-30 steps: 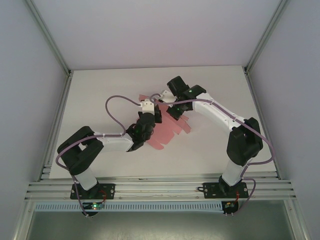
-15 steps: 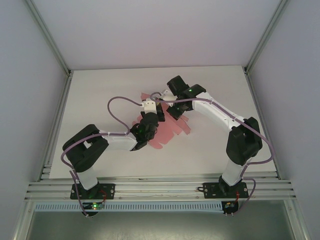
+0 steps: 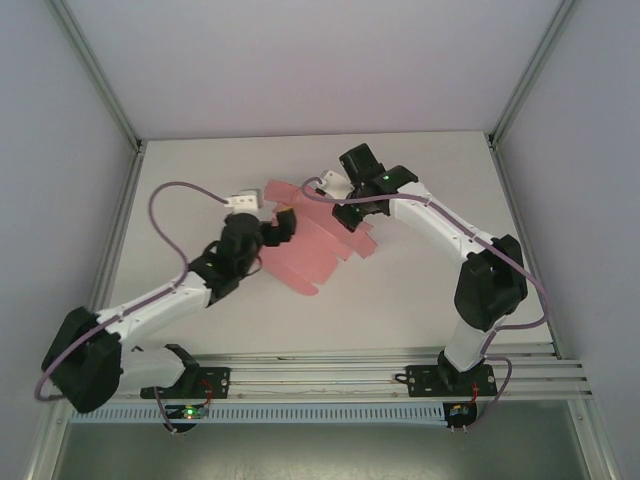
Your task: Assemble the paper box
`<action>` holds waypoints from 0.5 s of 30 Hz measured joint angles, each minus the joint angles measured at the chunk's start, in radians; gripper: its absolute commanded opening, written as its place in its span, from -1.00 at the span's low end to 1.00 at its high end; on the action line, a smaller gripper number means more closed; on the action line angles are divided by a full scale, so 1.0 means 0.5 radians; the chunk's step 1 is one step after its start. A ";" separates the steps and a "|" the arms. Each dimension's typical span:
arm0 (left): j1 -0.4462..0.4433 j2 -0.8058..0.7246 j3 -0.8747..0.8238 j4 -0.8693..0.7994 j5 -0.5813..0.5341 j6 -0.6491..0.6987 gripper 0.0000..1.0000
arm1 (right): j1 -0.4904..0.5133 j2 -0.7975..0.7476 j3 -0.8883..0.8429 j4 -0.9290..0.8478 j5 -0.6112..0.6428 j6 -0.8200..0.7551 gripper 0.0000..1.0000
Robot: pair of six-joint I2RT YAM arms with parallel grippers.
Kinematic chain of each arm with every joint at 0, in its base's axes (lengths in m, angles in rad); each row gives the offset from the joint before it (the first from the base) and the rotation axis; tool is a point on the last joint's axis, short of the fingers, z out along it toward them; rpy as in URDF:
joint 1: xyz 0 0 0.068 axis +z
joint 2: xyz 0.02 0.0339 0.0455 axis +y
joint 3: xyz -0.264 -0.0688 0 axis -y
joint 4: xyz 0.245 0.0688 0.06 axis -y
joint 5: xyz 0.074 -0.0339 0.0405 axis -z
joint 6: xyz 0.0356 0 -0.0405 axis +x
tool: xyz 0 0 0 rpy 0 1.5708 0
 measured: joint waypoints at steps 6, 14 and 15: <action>0.491 -0.066 -0.005 -0.367 0.626 0.049 1.00 | -0.012 -0.041 -0.002 -0.002 -0.052 -0.072 -1.00; 0.563 0.330 0.118 -0.516 1.082 0.164 0.79 | -0.039 -0.041 -0.002 -0.014 -0.146 -0.115 -1.00; 0.563 0.356 0.131 -0.514 1.106 0.185 0.72 | -0.045 -0.041 -0.002 -0.020 -0.166 -0.120 -1.00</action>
